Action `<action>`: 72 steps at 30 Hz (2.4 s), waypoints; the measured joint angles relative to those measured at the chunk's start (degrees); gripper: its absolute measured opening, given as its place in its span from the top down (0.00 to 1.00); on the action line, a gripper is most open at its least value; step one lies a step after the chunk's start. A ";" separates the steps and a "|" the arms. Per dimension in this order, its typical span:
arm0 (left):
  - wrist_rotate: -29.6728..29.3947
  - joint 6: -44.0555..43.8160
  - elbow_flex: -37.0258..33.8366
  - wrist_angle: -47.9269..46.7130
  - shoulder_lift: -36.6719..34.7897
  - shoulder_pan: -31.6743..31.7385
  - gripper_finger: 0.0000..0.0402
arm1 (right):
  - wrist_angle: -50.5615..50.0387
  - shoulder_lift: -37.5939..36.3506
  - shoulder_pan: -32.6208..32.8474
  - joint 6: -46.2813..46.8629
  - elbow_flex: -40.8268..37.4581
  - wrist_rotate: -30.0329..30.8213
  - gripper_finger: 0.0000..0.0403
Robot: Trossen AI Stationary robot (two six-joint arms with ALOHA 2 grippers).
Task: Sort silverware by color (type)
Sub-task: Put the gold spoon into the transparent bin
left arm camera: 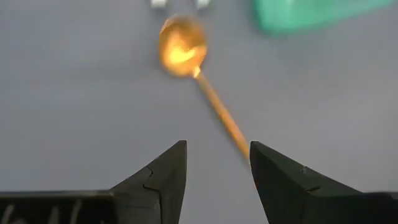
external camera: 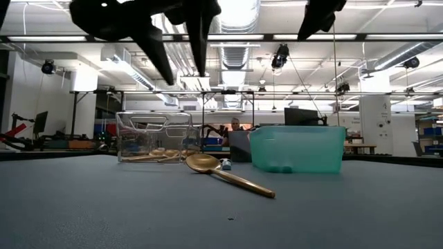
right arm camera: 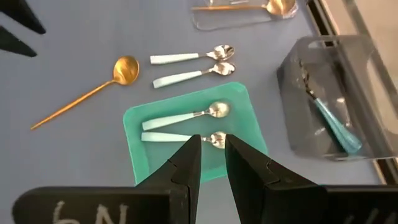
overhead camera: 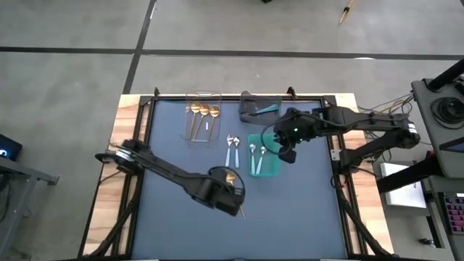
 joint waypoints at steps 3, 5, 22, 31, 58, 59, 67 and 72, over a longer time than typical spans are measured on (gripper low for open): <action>4.09 0.06 4.34 -1.96 3.78 -0.04 0.65 | -0.12 -1.12 -0.29 -2.44 0.00 0.01 0.84; 4.58 -0.03 6.40 -0.96 5.84 0.11 0.68 | -0.24 -1.47 -0.34 -3.69 0.00 -0.05 0.84; 4.00 -1.85 18.29 -2.66 18.31 3.17 0.73 | -2.58 -2.28 -0.34 -5.46 -0.20 -1.76 0.84; 0.84 -4.12 14.36 -4.62 18.67 3.45 0.61 | -2.73 -2.30 -0.34 -5.26 -0.20 -2.83 0.84; -2.17 -7.11 4.39 5.36 18.61 4.23 0.64 | -2.51 -2.30 -0.34 -2.74 -0.20 -2.78 0.84; -2.51 -8.13 3.96 5.49 18.56 4.18 0.64 | -2.51 -2.30 -0.34 -2.70 -0.20 -2.78 0.84; -2.59 -9.32 2.61 5.89 18.41 4.15 0.71 | -2.51 -2.32 -0.34 -1.52 -0.20 -2.76 0.84; -1.74 -9.59 2.55 5.63 18.43 4.17 0.78 | -2.51 -2.31 -0.34 -1.17 -0.20 -2.76 0.84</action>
